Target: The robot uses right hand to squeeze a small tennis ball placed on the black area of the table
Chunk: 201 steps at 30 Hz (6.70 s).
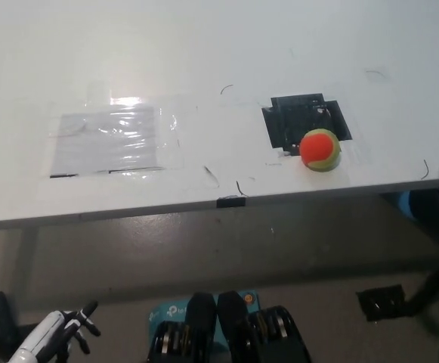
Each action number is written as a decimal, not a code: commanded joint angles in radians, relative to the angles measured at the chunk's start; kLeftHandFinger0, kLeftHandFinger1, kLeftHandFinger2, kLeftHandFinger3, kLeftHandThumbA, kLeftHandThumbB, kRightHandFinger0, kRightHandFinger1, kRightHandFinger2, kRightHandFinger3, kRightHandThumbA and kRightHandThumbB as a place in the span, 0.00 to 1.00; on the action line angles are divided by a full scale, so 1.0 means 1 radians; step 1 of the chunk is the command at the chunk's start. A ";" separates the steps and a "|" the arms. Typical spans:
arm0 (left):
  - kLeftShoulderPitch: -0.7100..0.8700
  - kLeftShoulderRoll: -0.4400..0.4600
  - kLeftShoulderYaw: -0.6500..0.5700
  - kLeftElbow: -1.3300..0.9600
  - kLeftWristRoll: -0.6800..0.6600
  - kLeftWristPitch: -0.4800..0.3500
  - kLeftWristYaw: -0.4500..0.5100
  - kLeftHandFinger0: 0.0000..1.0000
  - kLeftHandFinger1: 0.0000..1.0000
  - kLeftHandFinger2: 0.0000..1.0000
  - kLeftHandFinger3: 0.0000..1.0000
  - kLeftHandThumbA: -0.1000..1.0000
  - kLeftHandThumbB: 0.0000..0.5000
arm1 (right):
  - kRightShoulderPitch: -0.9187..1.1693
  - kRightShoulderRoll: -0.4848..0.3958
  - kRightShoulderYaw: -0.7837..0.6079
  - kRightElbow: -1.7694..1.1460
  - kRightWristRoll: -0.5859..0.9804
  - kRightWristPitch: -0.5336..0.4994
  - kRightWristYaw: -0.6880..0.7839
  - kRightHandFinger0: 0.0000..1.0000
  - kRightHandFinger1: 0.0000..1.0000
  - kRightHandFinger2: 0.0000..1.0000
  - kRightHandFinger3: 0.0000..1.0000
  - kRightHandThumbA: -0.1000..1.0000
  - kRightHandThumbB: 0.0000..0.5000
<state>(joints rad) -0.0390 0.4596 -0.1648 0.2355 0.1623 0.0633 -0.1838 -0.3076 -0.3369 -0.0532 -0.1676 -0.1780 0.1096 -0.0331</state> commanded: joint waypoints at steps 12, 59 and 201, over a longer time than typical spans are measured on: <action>-0.022 0.009 0.018 -0.018 0.008 -0.008 -0.019 0.14 0.11 0.33 0.47 1.00 0.93 | -0.367 -0.035 0.265 0.086 -0.159 0.281 0.183 1.00 1.00 1.00 1.00 0.46 0.90; -0.065 -0.006 -0.012 -0.041 0.042 0.028 -0.071 0.17 0.13 0.35 0.48 1.00 0.98 | -0.414 0.183 0.431 0.951 -0.318 -0.172 -0.032 0.00 0.01 0.35 1.00 0.00 0.00; -0.018 0.003 -0.013 -0.057 0.037 -0.002 -0.087 0.15 0.14 0.39 0.56 1.00 0.96 | -0.669 0.048 0.877 1.112 -0.359 0.029 -0.309 0.14 0.51 0.57 0.63 0.00 0.02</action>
<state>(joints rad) -0.0522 0.4490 -0.1722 0.2177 0.1929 0.0852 -0.2464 -0.8966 -0.2466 0.8016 0.8772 -0.3809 0.1535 -0.3474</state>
